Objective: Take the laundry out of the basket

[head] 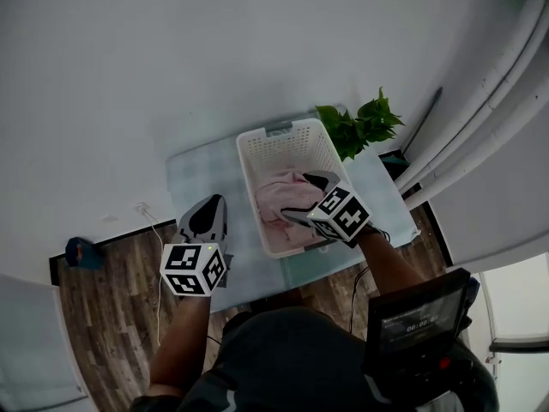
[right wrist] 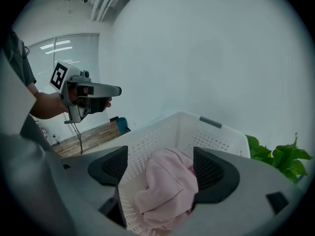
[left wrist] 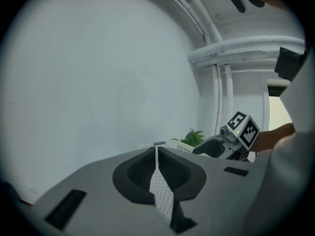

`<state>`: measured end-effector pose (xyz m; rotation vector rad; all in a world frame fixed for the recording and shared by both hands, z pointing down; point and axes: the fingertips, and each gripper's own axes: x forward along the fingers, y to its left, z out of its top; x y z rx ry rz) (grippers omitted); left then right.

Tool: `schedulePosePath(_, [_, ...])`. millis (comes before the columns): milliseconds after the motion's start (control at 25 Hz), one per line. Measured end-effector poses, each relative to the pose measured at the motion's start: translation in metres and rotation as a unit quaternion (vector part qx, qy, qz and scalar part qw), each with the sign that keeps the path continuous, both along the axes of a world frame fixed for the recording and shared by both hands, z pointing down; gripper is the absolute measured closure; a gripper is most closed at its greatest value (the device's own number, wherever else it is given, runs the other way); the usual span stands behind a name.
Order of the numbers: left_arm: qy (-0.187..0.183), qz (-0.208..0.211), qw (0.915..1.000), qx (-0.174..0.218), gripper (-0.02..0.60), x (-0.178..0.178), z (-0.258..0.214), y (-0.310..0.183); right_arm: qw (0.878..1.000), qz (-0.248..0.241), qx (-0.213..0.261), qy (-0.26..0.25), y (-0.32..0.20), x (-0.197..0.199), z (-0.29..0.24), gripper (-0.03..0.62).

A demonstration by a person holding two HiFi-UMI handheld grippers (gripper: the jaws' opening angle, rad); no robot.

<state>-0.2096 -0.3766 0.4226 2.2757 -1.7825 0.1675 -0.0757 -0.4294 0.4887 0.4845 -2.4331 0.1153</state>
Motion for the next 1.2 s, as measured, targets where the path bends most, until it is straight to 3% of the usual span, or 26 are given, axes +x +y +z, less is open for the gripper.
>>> schedulePosePath(200, [-0.001, 0.003, 0.9998, -0.021, 0.572, -0.005, 0.024, -0.012, 0.998, -0.020, -0.022, 0.049, -0.009, -0.009, 0.037, 0.138])
schedulePosePath(440, [0.002, -0.007, 0.9992, -0.039, 0.568, -0.013, 0.046, -0.025, 0.992, -0.058, -0.039, 0.103, -0.015, -0.020, 0.069, 0.115])
schedulePosePath(640, [0.008, -0.016, 0.9984, -0.053, 0.509, -0.021, 0.059, -0.036, 0.982, -0.086, -0.058, 0.160, -0.021, -0.019, 0.104, 0.086])
schedulePosePath(920, [0.018, -0.018, 0.9972, -0.070, 0.511, -0.026, 0.071, -0.044, 0.967, -0.103, -0.059, 0.224, -0.031, -0.017, 0.144, 0.082])
schedulePosePath(1200, [0.023, -0.008, 0.9969, -0.075, 0.511, -0.025, 0.077, -0.051, 0.961, -0.096, -0.093, 0.242, -0.034, -0.016, 0.175, 0.082])
